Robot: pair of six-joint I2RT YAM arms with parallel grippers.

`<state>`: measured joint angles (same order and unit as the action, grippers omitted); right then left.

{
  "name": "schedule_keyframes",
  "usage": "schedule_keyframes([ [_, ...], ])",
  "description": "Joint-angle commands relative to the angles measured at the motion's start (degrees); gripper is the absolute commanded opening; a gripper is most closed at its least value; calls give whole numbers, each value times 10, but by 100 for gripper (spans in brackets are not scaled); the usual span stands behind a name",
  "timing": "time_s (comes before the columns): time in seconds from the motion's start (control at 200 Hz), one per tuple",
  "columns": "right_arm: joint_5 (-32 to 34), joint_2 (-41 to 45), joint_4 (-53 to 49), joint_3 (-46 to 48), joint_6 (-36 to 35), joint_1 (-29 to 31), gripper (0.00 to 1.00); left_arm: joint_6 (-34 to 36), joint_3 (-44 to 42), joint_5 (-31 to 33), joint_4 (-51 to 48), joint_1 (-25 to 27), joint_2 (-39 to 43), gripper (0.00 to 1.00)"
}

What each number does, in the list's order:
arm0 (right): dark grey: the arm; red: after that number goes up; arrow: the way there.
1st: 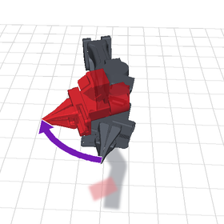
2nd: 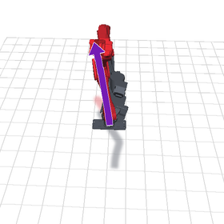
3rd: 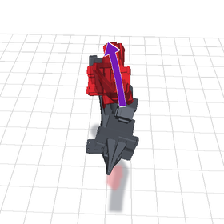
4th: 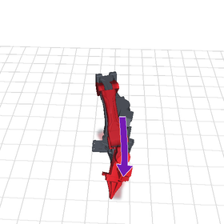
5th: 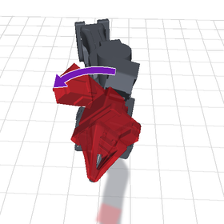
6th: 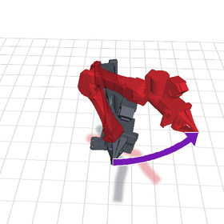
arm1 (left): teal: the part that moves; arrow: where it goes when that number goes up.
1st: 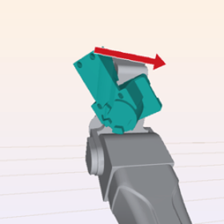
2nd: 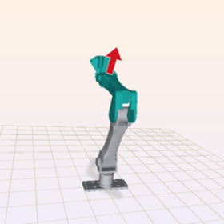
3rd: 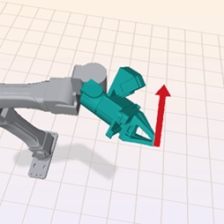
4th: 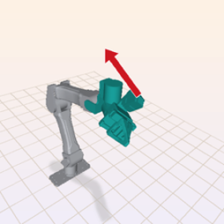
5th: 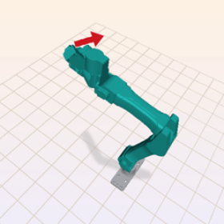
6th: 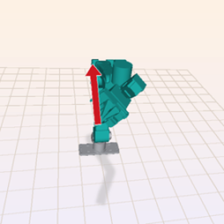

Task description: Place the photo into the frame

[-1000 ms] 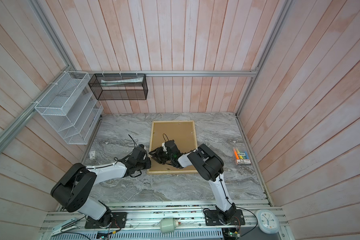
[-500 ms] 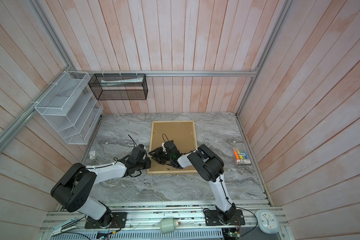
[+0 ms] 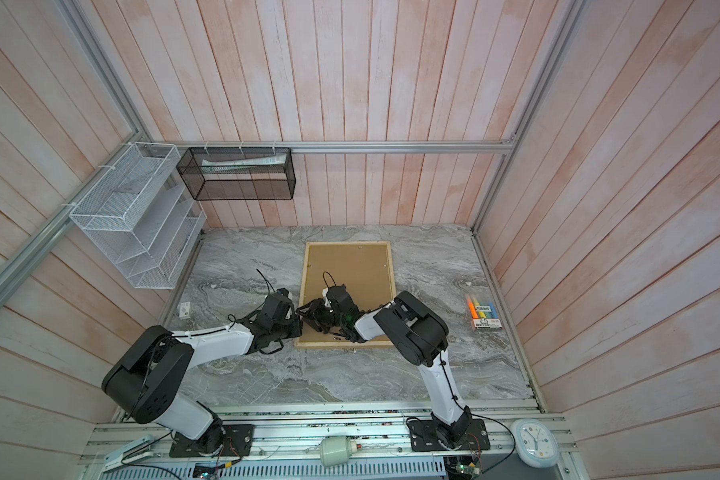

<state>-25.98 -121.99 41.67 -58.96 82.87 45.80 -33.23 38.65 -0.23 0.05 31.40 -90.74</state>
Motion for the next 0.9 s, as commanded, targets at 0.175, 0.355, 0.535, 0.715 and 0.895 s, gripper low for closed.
schedule_keyframes([
  [0.175, 2, -28, -59, 20, 10, 8, 44, -4, -11, -96, 18, 13, -16, 15],
  [0.355, 35, -32, -67, 12, 1, -5, 44, -1, -11, -101, 19, 13, -19, 15],
  [0.535, 51, -55, -81, -24, -8, -7, 44, 5, -10, -120, 29, 13, -24, 14],
  [0.715, 74, -68, -99, -44, -11, -8, 44, 14, -10, -130, 29, 13, -20, 14],
  [0.895, 94, -81, -103, -63, -4, -9, 44, 19, -9, -149, 36, 13, -24, 13],
])
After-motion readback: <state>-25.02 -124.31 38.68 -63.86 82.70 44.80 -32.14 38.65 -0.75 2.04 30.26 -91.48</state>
